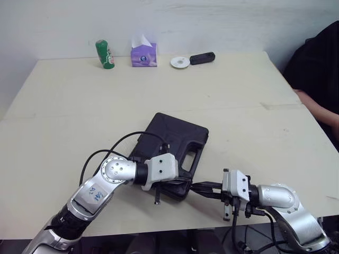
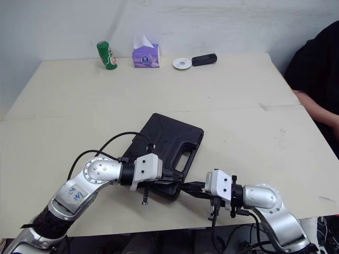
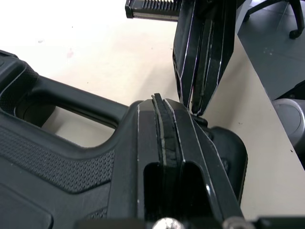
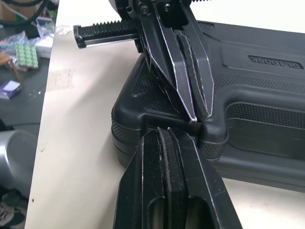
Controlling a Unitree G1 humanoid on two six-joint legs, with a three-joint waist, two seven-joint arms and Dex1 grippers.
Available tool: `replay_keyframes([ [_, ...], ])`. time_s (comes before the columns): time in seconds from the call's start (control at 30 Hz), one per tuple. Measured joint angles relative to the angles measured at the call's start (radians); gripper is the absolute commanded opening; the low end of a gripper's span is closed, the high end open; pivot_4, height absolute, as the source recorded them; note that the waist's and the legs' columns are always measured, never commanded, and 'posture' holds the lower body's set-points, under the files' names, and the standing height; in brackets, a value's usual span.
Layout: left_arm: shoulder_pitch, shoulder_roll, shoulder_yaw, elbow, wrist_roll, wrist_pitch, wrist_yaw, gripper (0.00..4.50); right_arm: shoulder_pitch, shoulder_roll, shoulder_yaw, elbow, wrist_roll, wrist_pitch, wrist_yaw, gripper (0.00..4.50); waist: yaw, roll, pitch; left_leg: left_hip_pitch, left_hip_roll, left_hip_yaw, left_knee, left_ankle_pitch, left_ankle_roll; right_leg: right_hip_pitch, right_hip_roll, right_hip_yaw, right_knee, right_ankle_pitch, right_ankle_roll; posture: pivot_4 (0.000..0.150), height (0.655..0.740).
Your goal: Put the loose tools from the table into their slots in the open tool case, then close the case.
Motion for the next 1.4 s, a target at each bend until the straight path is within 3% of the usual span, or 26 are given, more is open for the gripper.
replay_keyframes([
  [0.43,0.000,0.000,-0.001,0.000,0.000,0.013,0.009,0.08,-0.004,0.031,0.028,0.007,-0.031,-0.013,-0.034,0.00,-0.004,0.001,-0.001,0.001,0.000,0.000,0.000,0.000,-0.001,0.000,0.000,0.000,0.001,-0.001,-0.001,0.150,0.7400],
  [0.57,0.000,-0.015,0.010,0.001,-0.008,0.014,0.013,0.08,0.035,-0.034,-0.008,-0.018,-0.002,0.018,-0.018,0.00,0.006,0.001,-0.001,-0.001,0.000,0.000,0.000,0.000,0.000,-0.001,0.000,0.000,0.000,-0.001,-0.001,0.150,0.7400],
  [0.8,0.021,-0.070,0.107,0.056,-0.086,0.023,0.014,0.08,0.086,-0.148,-0.126,-0.040,0.061,0.025,0.055,0.00,0.011,0.002,0.002,-0.003,-0.001,0.000,0.001,0.000,0.000,-0.002,-0.001,0.000,0.000,0.000,-0.001,0.150,0.7400],
  [1.0,0.045,-0.124,0.282,0.076,-0.170,0.025,0.075,0.08,0.084,-0.176,-0.190,0.018,0.077,-0.009,0.104,0.00,0.011,-0.001,0.004,-0.006,-0.001,0.000,0.002,0.000,0.000,-0.005,-0.001,-0.001,0.000,0.000,0.000,0.150,0.7400],
  [1.03,0.042,-0.134,0.328,0.080,-0.185,0.025,0.098,0.66,0.077,-0.178,-0.203,0.039,0.077,-0.019,0.111,0.00,0.011,-0.001,0.004,-0.007,-0.001,0.000,0.003,0.000,0.000,-0.005,-0.001,-0.001,0.000,0.000,0.000,0.150,0.7400],
  [1.2,-0.002,-0.136,0.420,0.110,-0.207,0.022,0.143,2.68,0.023,-0.182,-0.211,0.126,0.070,-0.065,0.142,0.00,0.011,-0.001,0.004,-0.007,-0.001,0.000,0.003,0.000,0.000,-0.005,-0.001,-0.001,0.000,0.000,0.001,0.150,0.7400],
  [1.33,0.002,-0.067,0.493,0.111,-0.222,0.042,0.154,4.48,-0.037,-0.209,-0.246,0.221,0.059,-0.105,0.169,0.00,0.008,0.000,0.004,-0.009,-0.001,0.000,0.002,0.000,0.000,-0.007,-0.001,-0.001,0.000,0.000,0.000,0.150,0.7400],
  [1.4,0.041,-0.016,0.536,0.110,-0.232,0.046,0.136,4.48,-0.057,-0.223,-0.269,0.265,0.058,-0.112,0.184,0.00,0.005,0.001,0.005,-0.011,-0.001,0.000,0.002,0.000,0.000,-0.010,-0.001,-0.001,0.000,0.000,0.000,0.150,0.7400],
])
